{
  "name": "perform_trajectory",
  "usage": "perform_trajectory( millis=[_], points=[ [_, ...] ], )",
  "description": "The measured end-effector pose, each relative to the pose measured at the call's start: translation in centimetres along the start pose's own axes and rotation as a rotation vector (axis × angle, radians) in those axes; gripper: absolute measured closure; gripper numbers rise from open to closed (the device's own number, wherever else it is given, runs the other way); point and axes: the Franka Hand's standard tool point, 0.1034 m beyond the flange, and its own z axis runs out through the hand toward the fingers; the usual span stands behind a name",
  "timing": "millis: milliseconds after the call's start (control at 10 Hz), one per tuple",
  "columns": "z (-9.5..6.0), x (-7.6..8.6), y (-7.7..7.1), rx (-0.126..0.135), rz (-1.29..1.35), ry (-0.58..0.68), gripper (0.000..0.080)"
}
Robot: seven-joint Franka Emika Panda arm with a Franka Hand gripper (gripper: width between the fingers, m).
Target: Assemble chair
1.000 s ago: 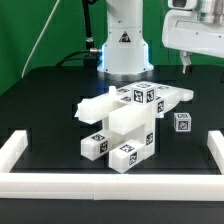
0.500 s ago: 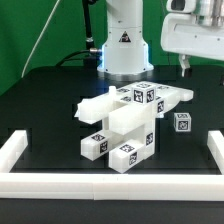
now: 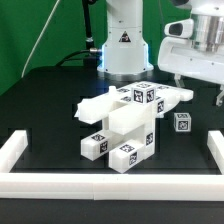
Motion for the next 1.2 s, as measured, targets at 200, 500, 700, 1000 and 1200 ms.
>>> perform_trajectory(
  millis=[200, 500, 700, 1000, 1200],
  points=[
    [0.7, 0.3, 0.1, -0.012, -0.007, 0.001, 0.0151],
    [1.1, 1.9, 0.0, -0.008, -0.022, 0.001, 0.0151],
    [1.5, 2.9, 0.1, -0.012, -0.036, 0.006, 0.0151],
    [1.4, 4.6, 0.5, -0.011, -0.073, 0.012, 0.0151],
    [1.2, 5.4, 0.7, -0.009, -0.088, 0.015, 0.0151]
  ],
)
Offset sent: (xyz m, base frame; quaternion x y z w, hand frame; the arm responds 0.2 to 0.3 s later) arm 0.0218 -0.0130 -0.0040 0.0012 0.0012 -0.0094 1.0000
